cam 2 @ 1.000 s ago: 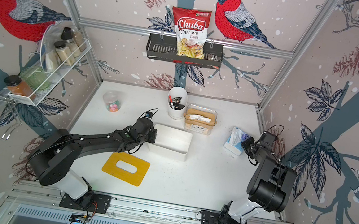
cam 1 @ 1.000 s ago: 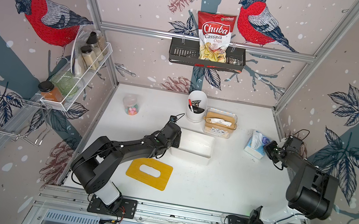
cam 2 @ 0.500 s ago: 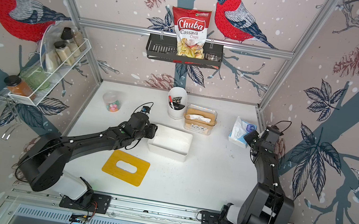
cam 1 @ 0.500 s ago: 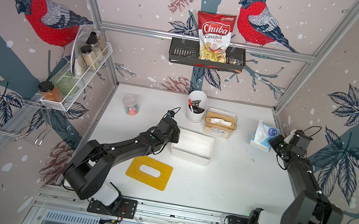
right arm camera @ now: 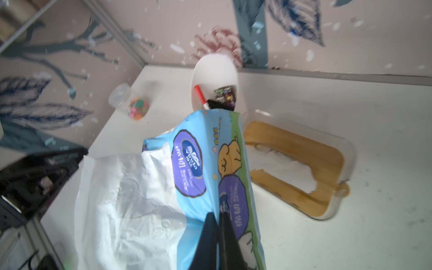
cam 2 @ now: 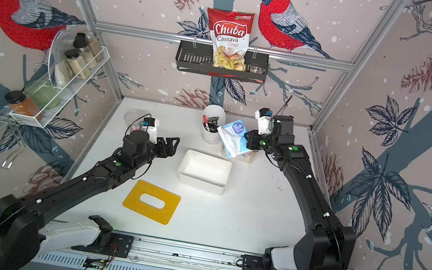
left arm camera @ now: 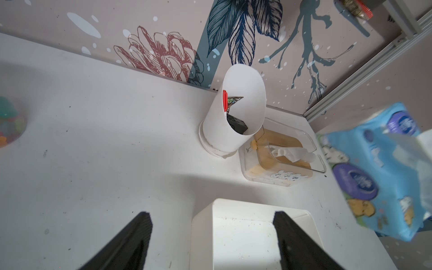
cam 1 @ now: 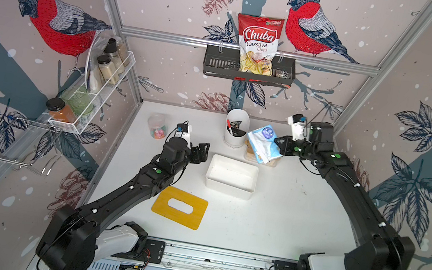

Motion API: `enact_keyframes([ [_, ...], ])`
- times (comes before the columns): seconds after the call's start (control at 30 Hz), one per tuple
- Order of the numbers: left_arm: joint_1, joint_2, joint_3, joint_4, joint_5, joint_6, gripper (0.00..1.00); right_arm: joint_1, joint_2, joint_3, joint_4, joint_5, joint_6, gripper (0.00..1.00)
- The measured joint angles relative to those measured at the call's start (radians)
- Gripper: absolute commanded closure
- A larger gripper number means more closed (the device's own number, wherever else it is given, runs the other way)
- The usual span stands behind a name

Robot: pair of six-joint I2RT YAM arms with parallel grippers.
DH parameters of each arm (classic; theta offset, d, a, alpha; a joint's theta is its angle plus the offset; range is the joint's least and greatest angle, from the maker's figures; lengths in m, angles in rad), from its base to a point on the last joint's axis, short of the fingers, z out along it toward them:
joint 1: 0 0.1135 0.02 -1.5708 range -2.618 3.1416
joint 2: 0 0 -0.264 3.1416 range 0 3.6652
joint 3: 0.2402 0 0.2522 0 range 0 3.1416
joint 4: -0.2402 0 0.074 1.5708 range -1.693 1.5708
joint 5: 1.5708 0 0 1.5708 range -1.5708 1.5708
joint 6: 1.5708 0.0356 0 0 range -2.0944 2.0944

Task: Put the tissue paper into the tissue box
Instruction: Place the paper towel in the tissue box.

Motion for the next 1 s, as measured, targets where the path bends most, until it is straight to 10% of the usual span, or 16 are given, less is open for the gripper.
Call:
enact_keyframes([
  [0.43, 0.012, -0.052, 0.026, -0.029, 0.000, -0.012, 0.13, 0.221, 0.360, 0.300, -0.383, -0.043, -0.389, 1.00],
  [1.0, 0.012, -0.035, 0.005, -0.030, -0.002, -0.006, 0.13, 0.259, 0.530, 0.328, -0.409, -0.021, -0.494, 0.96],
])
